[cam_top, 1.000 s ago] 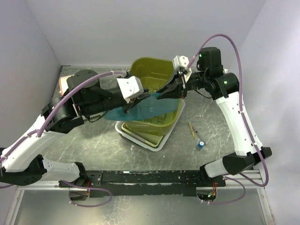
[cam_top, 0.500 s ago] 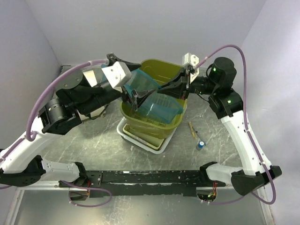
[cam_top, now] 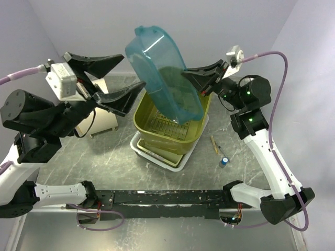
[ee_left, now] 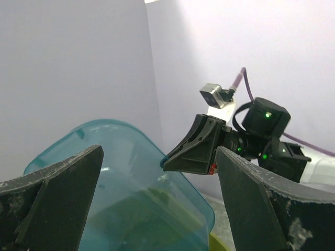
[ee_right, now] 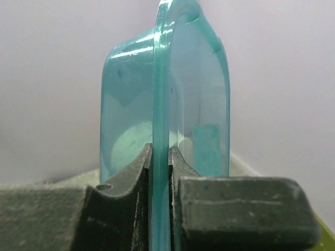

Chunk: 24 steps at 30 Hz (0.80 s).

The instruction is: Turn the large container upside down

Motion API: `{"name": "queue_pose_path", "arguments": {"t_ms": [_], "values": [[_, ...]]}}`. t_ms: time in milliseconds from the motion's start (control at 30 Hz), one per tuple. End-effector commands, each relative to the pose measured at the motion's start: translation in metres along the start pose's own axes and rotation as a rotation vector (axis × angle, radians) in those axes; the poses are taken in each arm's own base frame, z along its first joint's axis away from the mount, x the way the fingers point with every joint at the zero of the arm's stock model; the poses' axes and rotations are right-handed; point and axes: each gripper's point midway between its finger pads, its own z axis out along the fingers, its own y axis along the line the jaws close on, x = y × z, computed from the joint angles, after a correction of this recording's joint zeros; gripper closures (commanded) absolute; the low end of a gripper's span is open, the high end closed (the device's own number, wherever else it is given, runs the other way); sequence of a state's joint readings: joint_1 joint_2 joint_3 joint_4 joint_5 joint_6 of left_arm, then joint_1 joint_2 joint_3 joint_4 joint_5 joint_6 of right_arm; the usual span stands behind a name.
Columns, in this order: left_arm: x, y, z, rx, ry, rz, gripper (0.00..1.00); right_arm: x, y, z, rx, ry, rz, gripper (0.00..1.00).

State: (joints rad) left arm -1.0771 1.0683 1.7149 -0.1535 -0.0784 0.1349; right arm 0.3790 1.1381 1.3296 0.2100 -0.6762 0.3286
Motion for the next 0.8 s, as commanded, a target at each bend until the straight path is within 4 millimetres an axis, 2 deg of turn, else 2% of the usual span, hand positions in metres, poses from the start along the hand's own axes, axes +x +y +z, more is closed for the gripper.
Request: {"name": "queue_pose_path", "arguments": {"t_ms": [0,133,333,467,633,767], "values": [[0.002,0.007,0.004,-0.053,-0.012,-0.033,0.00,-0.089,0.007,-0.014,0.075,-0.346,-0.084,1.00],[0.015,0.010,0.003,-0.080,0.024,-0.053,0.00,-0.122,0.010,-0.023,0.110,-0.462,-0.097,1.00],[0.034,0.016,0.000,-0.136,0.079,-0.079,0.00,-0.158,-0.016,-0.050,0.339,-0.597,-0.140,1.00],[0.053,0.016,0.002,-0.154,0.145,-0.090,0.00,-0.179,-0.024,-0.072,0.465,-0.655,-0.173,1.00],[0.070,0.016,0.002,-0.171,0.189,-0.096,0.00,-0.195,-0.035,-0.095,0.605,-0.710,-0.190,1.00],[0.083,0.018,0.001,-0.193,0.227,-0.092,0.00,-0.200,-0.043,-0.114,0.710,-0.730,-0.187,1.00]]}}
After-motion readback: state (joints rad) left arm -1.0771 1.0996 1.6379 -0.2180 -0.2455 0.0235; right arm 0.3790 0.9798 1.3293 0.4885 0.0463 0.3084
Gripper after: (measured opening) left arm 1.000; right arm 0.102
